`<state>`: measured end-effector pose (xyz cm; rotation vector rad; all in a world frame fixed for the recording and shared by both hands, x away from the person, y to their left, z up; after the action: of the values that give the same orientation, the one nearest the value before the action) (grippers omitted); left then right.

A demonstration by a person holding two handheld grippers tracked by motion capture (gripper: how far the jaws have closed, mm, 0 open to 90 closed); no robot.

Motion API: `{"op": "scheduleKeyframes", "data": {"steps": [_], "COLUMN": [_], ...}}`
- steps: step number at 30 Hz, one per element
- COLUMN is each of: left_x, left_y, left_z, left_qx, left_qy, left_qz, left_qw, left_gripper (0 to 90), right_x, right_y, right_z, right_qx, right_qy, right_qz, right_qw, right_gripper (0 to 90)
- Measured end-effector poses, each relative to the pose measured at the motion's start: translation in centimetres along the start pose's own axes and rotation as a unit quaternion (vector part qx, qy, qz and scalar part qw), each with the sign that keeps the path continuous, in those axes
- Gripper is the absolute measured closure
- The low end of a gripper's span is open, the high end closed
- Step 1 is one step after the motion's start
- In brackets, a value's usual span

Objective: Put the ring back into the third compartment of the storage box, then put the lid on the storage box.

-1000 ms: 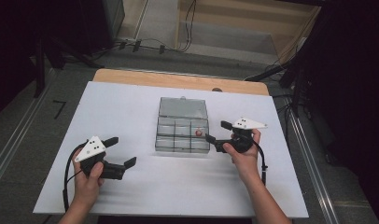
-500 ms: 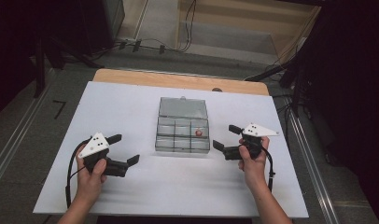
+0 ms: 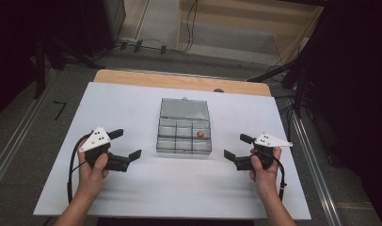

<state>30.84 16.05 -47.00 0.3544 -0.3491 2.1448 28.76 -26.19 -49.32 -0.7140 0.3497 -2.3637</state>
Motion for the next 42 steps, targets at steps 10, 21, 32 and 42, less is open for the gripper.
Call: {"op": "scheduleKeyframes", "data": {"steps": [10, 21, 32, 42], "left_x": [-1.0, -3.4, -5.7, -8.4], "left_y": [-0.9, -2.1, -3.2, -4.2], "left_z": [1.3, 2.4, 2.7, 2.6], "left_qx": [0.005, 0.014, 0.021, 0.031], "left_qy": [0.004, 0.011, 0.003, 0.001], "left_qz": [0.002, -0.007, -0.016, -0.023], "left_qw": [1.0000, 0.9998, 0.9996, 0.9993], "left_gripper": [0.0, 0.0, 0.0, 0.0], "right_x": [0.4, 0.3, 0.4, -0.3], "right_y": [0.1, 0.3, 0.4, -0.1], "right_z": [-0.1, -0.2, 0.0, 0.0], "right_qx": [0.000, -0.002, -0.001, 0.009], "right_qy": [0.002, 0.001, 0.007, -0.011], "right_qz": [0.000, 0.006, 0.004, 0.023], "right_qw": [1.0000, 1.0000, 1.0000, 0.9996], "right_gripper": [0.0, 0.0, 0.0, 0.0]}}
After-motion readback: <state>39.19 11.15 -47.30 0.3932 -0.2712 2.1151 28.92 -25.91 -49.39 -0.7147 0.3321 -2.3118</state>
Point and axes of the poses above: each handheld gripper's, and its own axes: x roughly backward along the jaws, z roughly out of its top, y roughly to its right, the point moved 4 cm from there along -x, roughly forward along the jaws, and after that the axes turned 14 degrees about -x, right-handed, at the moved point
